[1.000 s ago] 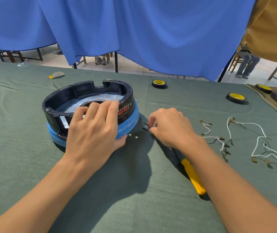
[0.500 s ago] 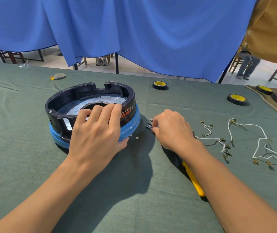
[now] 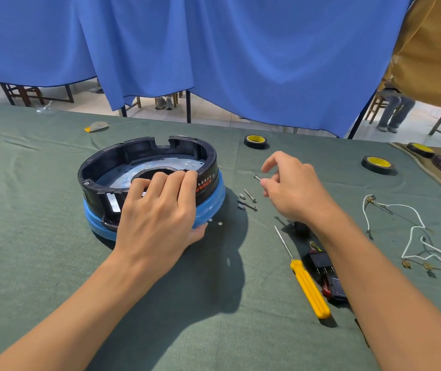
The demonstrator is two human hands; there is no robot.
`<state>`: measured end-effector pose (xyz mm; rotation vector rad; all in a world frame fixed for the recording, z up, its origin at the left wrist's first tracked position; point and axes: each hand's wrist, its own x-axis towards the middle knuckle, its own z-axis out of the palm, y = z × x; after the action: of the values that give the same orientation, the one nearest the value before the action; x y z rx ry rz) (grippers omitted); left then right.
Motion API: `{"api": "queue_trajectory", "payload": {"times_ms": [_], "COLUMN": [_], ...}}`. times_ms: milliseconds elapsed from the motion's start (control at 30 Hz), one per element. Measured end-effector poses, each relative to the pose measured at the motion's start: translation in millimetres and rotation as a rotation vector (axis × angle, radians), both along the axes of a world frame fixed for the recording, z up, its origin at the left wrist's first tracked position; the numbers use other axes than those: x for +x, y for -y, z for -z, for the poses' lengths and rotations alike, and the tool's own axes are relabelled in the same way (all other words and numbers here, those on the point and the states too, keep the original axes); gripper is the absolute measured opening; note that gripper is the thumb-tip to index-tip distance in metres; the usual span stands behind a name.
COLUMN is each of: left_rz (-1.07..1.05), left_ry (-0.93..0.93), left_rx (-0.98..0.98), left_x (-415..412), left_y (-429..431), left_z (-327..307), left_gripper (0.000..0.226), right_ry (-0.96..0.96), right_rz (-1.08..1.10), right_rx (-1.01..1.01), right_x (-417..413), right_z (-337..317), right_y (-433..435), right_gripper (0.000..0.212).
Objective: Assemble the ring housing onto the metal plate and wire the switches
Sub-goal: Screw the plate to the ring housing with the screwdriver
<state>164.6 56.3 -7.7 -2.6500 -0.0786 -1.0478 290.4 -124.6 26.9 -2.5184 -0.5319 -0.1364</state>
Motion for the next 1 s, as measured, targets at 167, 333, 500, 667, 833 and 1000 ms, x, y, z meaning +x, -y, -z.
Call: {"api": "queue_trajectory", "payload": {"times_ms": [167,333,500,667,833,1000], "left_rz": [0.001,0.002,0.004,0.008,0.076,0.279], "left_ry": [-0.002,0.080,0.183,0.313,0.454,0.464], "left_rx": [0.002,-0.081,-0.261,-0.513,-0.898,-1.389], "left_x": [3,2,-8,-27,-42,-51], "left_y": [2,4,6,6,-4,-15], "left_z": [-8,-23,-47,-88,-130,-146], "left_gripper": [0.067,0.073,0.077,0.079,0.074,0.053], "right_ry": [-0.033,-0.084,-0.252,-0.290,-0.238,-0.205], "right_rz": [-0.050,-0.103,-0.145,-0.176,-0.195,-0.227], "right_rx": [0.055,0.163,0.466,0.646,0.740,0.770], "right_x": [-5,-18,-39,-58,-71,-81], "right_z": [-6,-16,-29,-47,-67,-82], "right_y": [-1,2,3,5,8,11], "right_gripper": [0.032,0.039,0.037,0.025,0.021,0.018]}}
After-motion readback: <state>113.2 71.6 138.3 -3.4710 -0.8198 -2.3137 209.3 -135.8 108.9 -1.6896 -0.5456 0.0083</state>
